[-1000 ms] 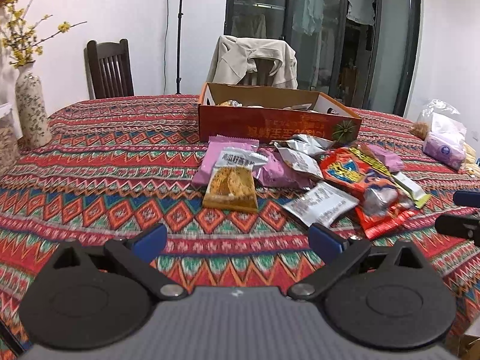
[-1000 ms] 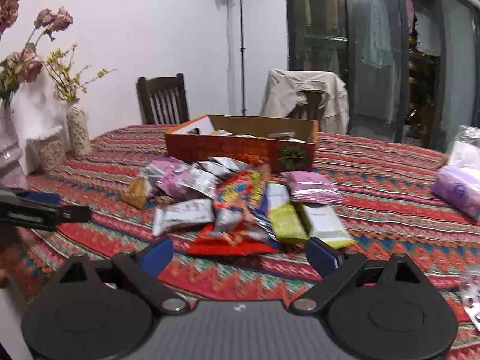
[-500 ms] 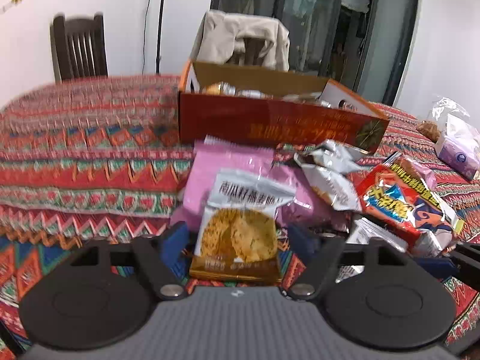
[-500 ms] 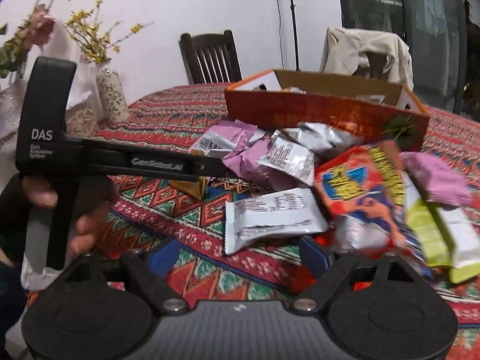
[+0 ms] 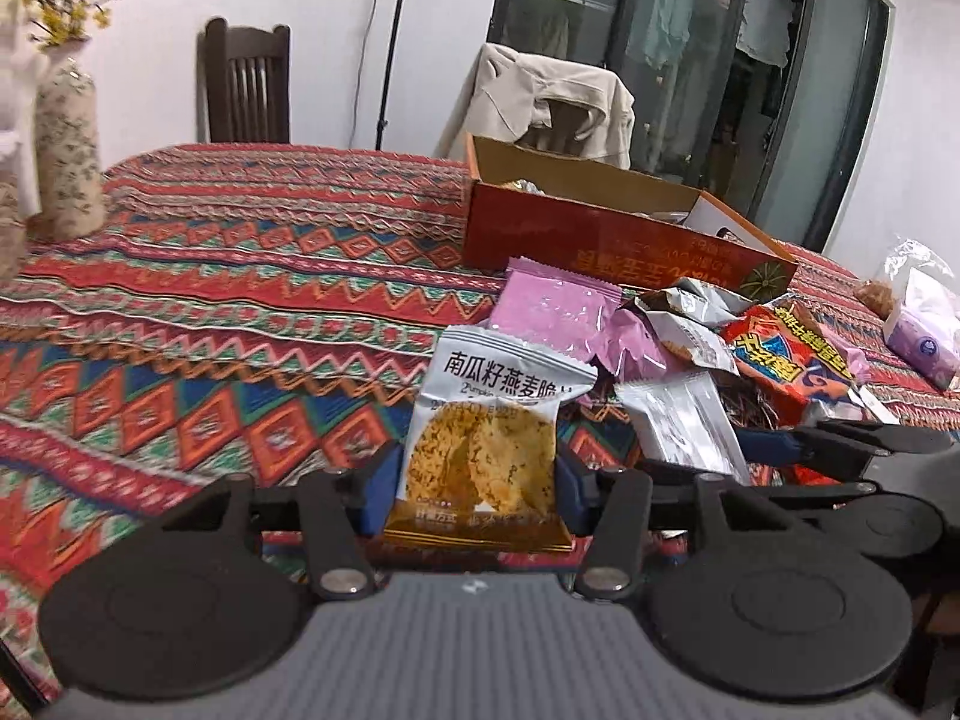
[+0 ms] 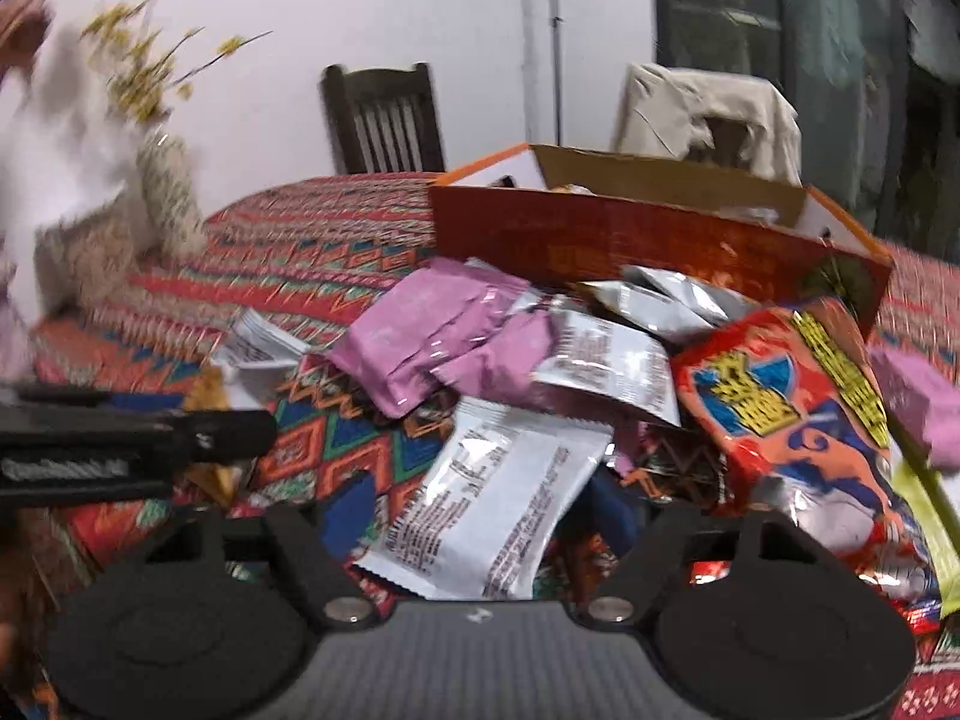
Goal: Organize snacks
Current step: 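Carry both packets into the cardboard box and open both tools to release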
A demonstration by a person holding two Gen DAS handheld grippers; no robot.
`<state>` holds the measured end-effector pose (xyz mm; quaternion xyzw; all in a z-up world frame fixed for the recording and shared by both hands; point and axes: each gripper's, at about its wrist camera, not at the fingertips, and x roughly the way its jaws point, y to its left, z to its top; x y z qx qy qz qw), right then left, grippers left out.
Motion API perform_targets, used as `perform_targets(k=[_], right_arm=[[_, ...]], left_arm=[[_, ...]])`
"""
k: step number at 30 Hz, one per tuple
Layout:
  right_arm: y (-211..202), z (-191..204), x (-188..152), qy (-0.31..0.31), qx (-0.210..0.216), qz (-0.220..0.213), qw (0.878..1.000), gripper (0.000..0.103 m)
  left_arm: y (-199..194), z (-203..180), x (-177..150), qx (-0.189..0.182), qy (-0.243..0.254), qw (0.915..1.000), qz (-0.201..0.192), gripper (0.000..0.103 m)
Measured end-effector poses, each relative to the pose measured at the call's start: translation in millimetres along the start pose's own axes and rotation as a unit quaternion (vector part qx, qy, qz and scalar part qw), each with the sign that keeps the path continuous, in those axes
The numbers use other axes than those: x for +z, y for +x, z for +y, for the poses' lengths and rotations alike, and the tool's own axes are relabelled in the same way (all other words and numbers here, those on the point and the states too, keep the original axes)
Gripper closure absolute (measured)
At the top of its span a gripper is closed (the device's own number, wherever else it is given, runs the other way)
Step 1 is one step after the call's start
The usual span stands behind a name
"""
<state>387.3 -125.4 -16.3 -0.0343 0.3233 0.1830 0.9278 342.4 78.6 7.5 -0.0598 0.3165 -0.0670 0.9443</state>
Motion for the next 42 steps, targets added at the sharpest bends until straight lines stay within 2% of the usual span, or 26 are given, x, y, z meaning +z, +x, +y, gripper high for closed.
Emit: perform_targets(k=[2, 10, 17, 26, 28, 31, 33, 37, 42], right_arm=[[-7, 5, -3, -0.009, 0.013, -0.002, 1.000, 0.057], [-51, 5, -27, -0.020, 0.009, -0.001, 1.000, 0.058], [-96, -16, -36, -0.005, -0.003, -0.025, 1.000, 0.058], [-115, -47, -39, 0.012, 0.002, -0.048, 0.999, 0.058], [-117, -55, -37, 0.019, 0.014, -0.053, 0.998, 0.058], [-120, -69, -24, 0.035, 0.054, -0.067, 0.996, 0.058], [-123, -81, -8, 0.034, 0.071, -0.080, 0.994, 0.058], [-125, -102, 35, 0.011, 0.076, -0.108, 0.991, 0.058], [-97, -132, 105, 0.003, 0.093, -0.110, 0.990, 0.058]], left_arm=[[-11, 0, -2, 0.000, 0.002, 1.0000, -0.003, 0.050], [-29, -21, -14, -0.016, 0.014, 0.9998, 0.001, 0.050], [-32, -54, -18, -0.039, 0.030, 0.9988, 0.000, 0.050], [-26, -88, -4, -0.043, 0.057, 0.9975, -0.007, 0.050], [-22, -87, 9, -0.056, 0.052, 0.9971, -0.007, 0.050], [-13, -84, 39, -0.083, 0.038, 0.9957, -0.013, 0.050], [-6, -83, 63, -0.088, 0.040, 0.9951, -0.022, 0.050], [21, -74, 121, -0.102, 0.036, 0.9937, -0.028, 0.050], [80, -65, 190, -0.074, 0.031, 0.9967, -0.013, 0.050]])
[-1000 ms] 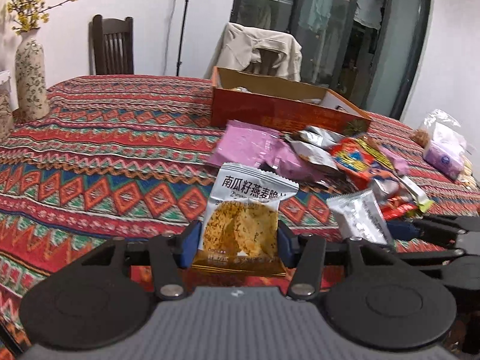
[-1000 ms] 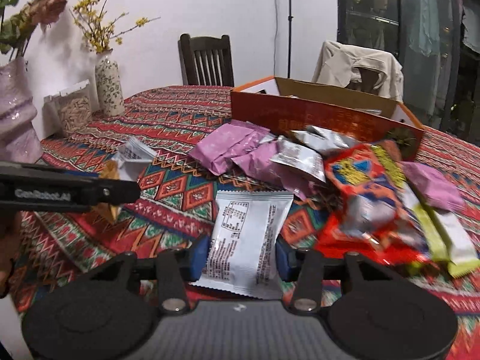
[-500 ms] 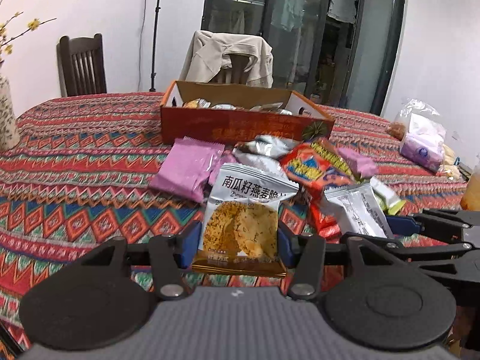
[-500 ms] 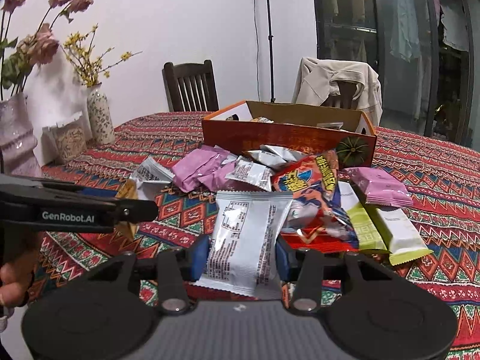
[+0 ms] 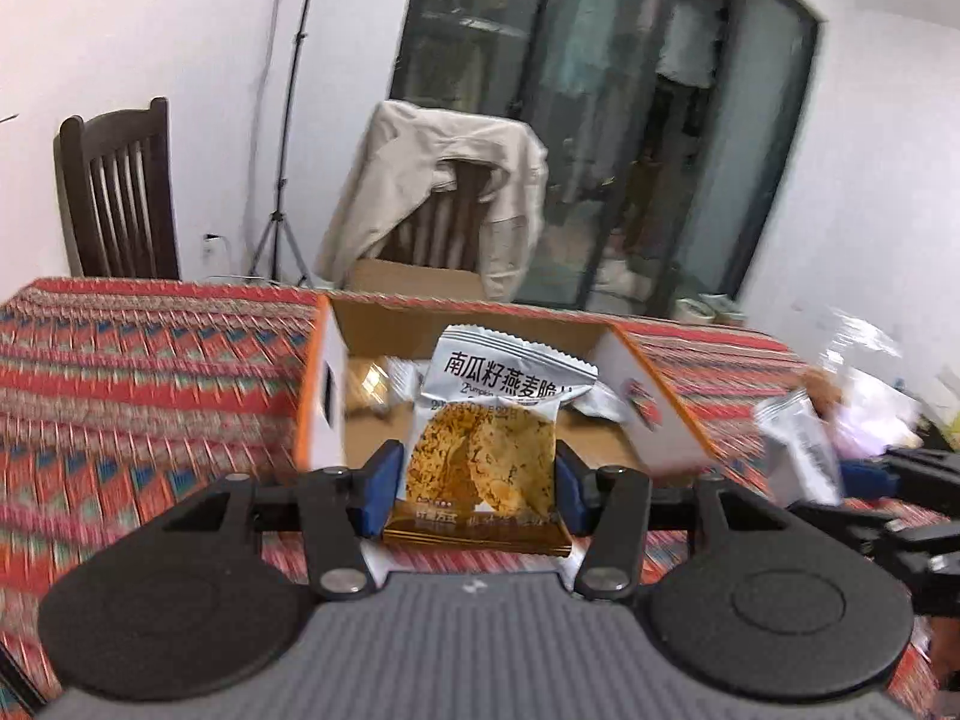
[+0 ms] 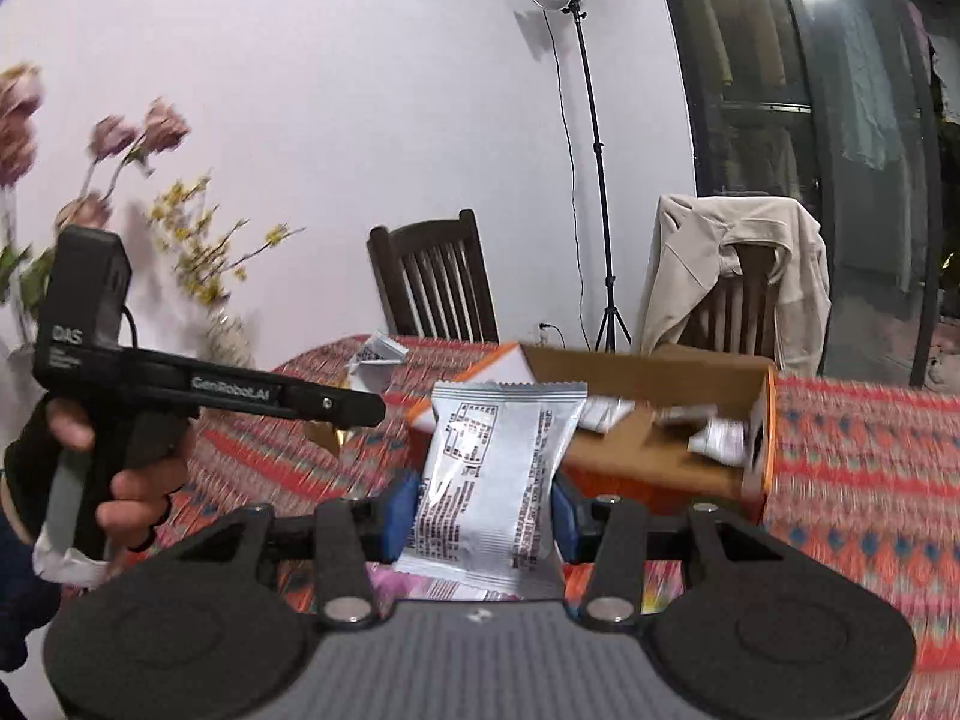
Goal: Organize snacks
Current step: 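Carry both packets into the cardboard box and open both tools to release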
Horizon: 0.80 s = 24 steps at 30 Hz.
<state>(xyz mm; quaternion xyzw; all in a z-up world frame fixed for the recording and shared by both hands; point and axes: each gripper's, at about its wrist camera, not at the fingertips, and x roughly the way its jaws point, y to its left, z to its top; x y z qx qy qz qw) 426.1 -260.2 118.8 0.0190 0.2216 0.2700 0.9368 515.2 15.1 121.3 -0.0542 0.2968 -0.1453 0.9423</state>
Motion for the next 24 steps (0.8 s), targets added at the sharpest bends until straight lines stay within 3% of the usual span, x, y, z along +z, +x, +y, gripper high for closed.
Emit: perform_targets(k=[6, 9, 13, 15, 18, 24], right_arm=[[101, -54, 64, 0.035, 0.002, 0.048, 0.998, 0.058], [172, -72, 79, 0.021, -0.036, 0.095, 0.995, 0.058], [262, -99, 81, 0.021, -0.079, 0.165, 0.983, 0.058], [293, -108, 75, 0.020, -0.094, 0.191, 0.977, 0.057], [324, -120, 64, 0.033, -0.115, 0.215, 0.969, 0.046], [317, -119, 62, 0.035, -0.113, 0.202, 0.972, 0.042]], left_arm=[[105, 25, 47, 0.061, -0.003, 0.9964, 0.059, 0.050], [154, 35, 52, 0.084, 0.001, 0.9918, 0.096, 0.049], [194, 40, 48, 0.095, 0.017, 0.9879, 0.121, 0.036], [203, 44, 46, 0.091, 0.011, 0.9878, 0.126, 0.033], [204, 44, 43, 0.086, 0.016, 0.9888, 0.121, 0.030], [191, 39, 51, 0.084, 0.036, 0.9900, 0.108, 0.025]])
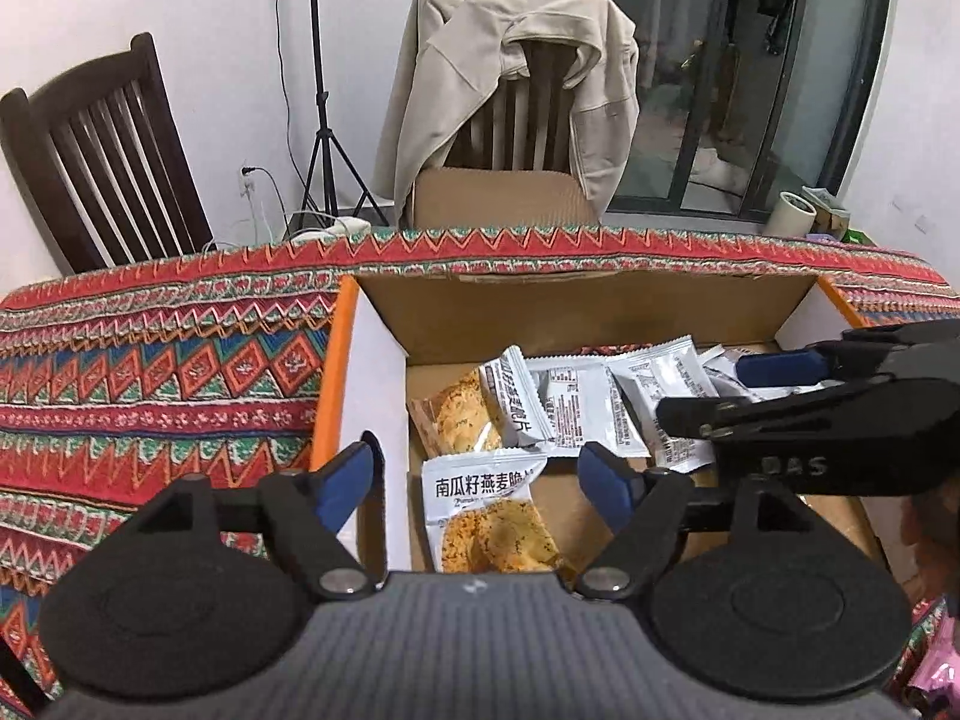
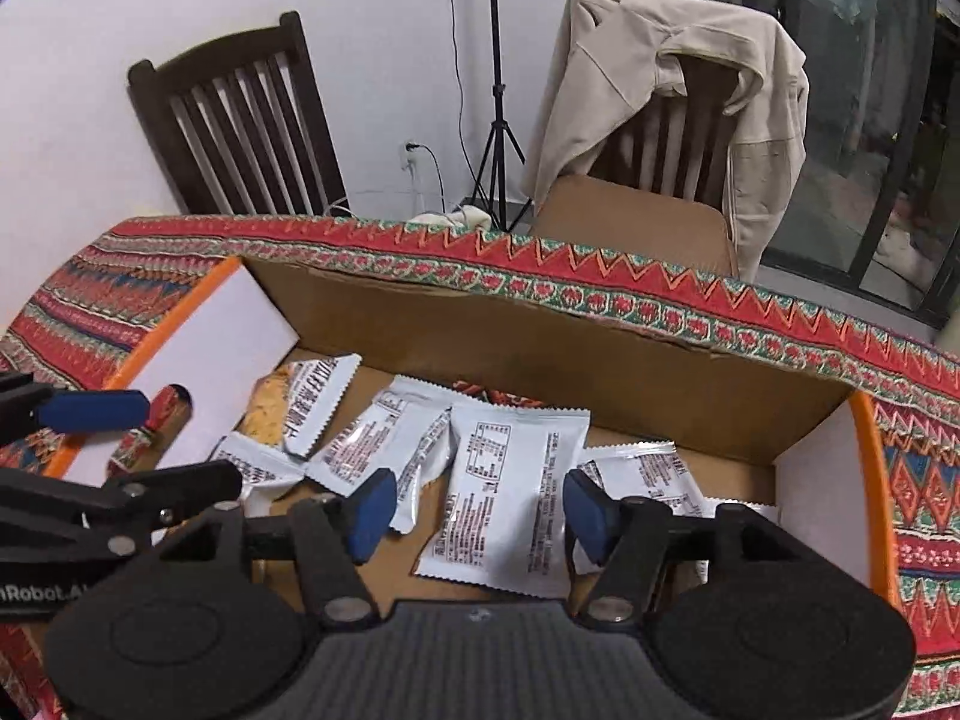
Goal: Organize snacks
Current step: 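Carry both packets into the cardboard box and open both tools to release, then move both open tools back from the box to the snack pile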
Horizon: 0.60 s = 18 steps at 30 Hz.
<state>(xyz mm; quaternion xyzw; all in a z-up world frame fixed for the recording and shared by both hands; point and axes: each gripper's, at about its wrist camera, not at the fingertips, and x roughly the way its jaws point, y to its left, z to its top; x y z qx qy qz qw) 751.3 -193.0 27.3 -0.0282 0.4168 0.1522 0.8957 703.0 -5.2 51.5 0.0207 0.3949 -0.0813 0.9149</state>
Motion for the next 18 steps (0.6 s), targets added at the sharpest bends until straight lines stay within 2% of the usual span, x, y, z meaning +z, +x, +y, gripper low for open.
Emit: perform_targets(k=[4, 6, 9, 15, 18], right_arm=[[-31, 0, 2, -0.005, -0.002, -0.019, 1.000, 0.039], [-53, 1, 3, -0.011, -0.005, -0.030, 0.999, 0.033], [-88, 5, 2, -0.021, -0.007, -0.045, 0.999, 0.032], [-179, 15, -19, -0.046, -0.016, -0.082, 0.995, 0.020], [-224, 17, -36, -0.054, -0.020, -0.099, 0.993, 0.015]], left_arm=[[-28, 2, 5, -0.004, -0.007, 0.9999, -0.008, 0.025], [-48, 1, 4, -0.008, -0.005, 0.9998, -0.015, 0.024], [-81, -2, 3, -0.007, -0.003, 0.9996, -0.029, 0.020], [-172, -8, -15, -0.012, 0.008, 0.9976, -0.068, 0.016], [-218, -12, -29, -0.017, 0.013, 0.9959, -0.088, 0.010]])
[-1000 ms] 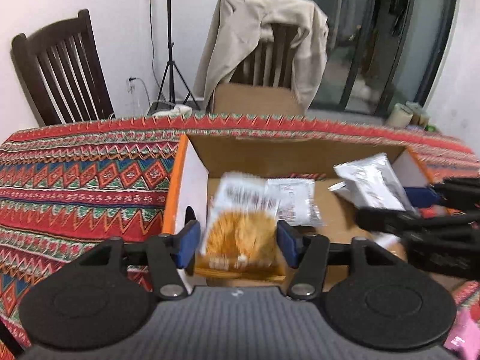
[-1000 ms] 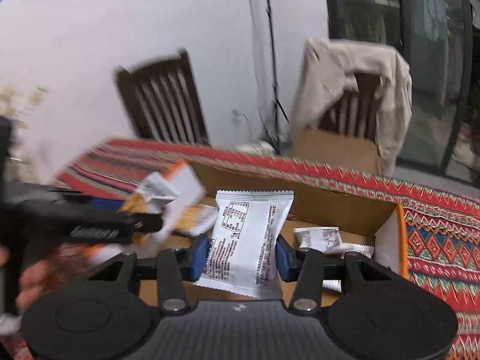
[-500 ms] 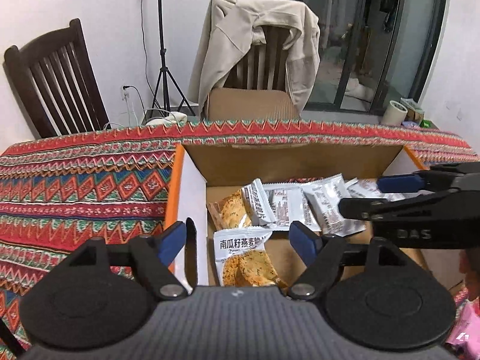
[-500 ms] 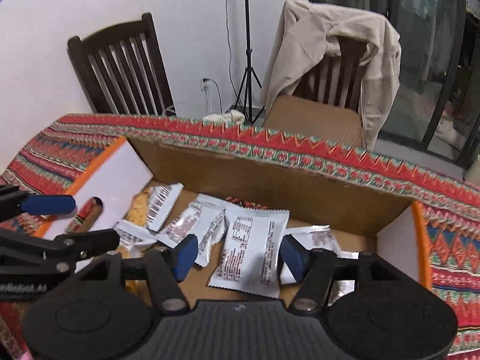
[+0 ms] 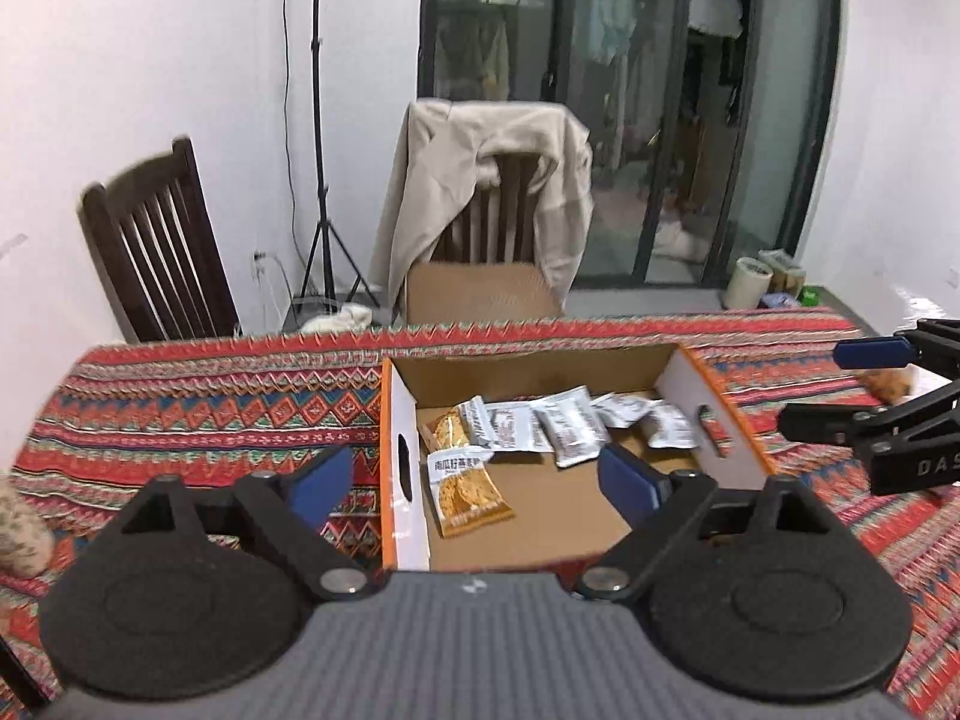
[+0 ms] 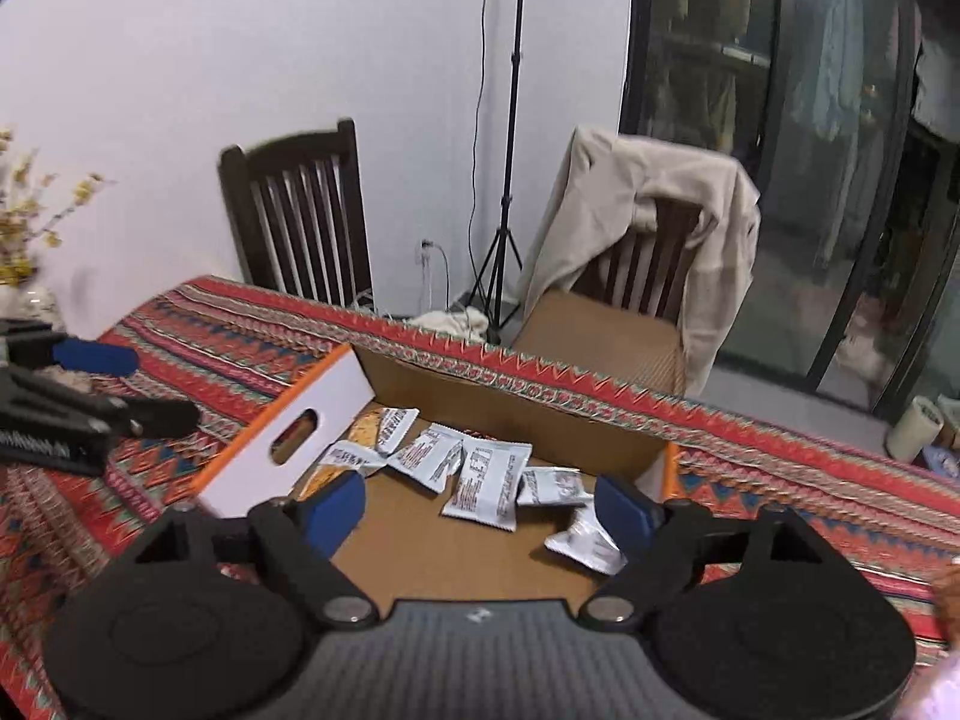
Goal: Organize snacks
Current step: 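Move both open tools back from the box to the snack pile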
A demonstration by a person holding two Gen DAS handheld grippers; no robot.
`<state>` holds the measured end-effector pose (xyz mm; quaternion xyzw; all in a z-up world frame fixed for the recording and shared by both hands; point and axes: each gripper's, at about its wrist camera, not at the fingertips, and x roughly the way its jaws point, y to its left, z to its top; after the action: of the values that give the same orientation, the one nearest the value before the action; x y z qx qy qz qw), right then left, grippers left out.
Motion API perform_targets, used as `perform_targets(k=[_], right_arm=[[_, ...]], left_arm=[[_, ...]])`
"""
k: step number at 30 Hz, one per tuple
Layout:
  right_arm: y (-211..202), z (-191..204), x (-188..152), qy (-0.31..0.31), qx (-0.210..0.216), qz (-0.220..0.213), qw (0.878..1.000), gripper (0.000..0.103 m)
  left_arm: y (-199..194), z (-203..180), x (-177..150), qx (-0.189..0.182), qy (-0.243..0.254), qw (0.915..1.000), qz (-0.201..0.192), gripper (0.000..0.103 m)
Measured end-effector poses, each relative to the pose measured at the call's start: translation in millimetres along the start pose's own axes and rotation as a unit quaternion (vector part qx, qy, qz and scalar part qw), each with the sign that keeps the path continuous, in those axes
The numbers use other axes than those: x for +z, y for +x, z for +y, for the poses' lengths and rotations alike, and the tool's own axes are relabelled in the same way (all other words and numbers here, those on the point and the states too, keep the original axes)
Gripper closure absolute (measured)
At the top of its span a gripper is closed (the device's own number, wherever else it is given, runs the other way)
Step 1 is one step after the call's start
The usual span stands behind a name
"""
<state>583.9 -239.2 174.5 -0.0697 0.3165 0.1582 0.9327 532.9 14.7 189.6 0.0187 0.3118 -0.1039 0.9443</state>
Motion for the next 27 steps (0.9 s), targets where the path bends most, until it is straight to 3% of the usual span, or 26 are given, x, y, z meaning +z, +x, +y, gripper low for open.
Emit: perform_targets(k=[6, 13, 19, 22, 27], right_arm=[[-98, -4, -37, 0.012, 0.015, -0.041, 0.999, 0.007], [-195, 4, -106, 0.006, 0.011, -0.085, 0.996, 0.001], [-256, 24, -189, -0.006, 0.008, -0.128, 0.992, 0.000], [-269, 36, -229, -0.007, 0.007, -0.144, 0.989, 0.000], [-269, 57, -286, -0.015, -0.015, -0.133, 0.991, 0.000]], left_arm=[[-100, -15, -38, -0.025, 0.013, 0.9985, -0.048, 0.001], [-176, -33, -117, -0.047, 0.026, 0.9959, -0.072, 0.000], [-211, -49, -194, -0.030, 0.025, 0.9941, -0.101, 0.000], [-213, -55, -229, -0.030, 0.022, 0.9949, -0.093, 0.000], [-209, -65, -279, -0.001, 0.029, 0.9968, -0.075, 0.000]])
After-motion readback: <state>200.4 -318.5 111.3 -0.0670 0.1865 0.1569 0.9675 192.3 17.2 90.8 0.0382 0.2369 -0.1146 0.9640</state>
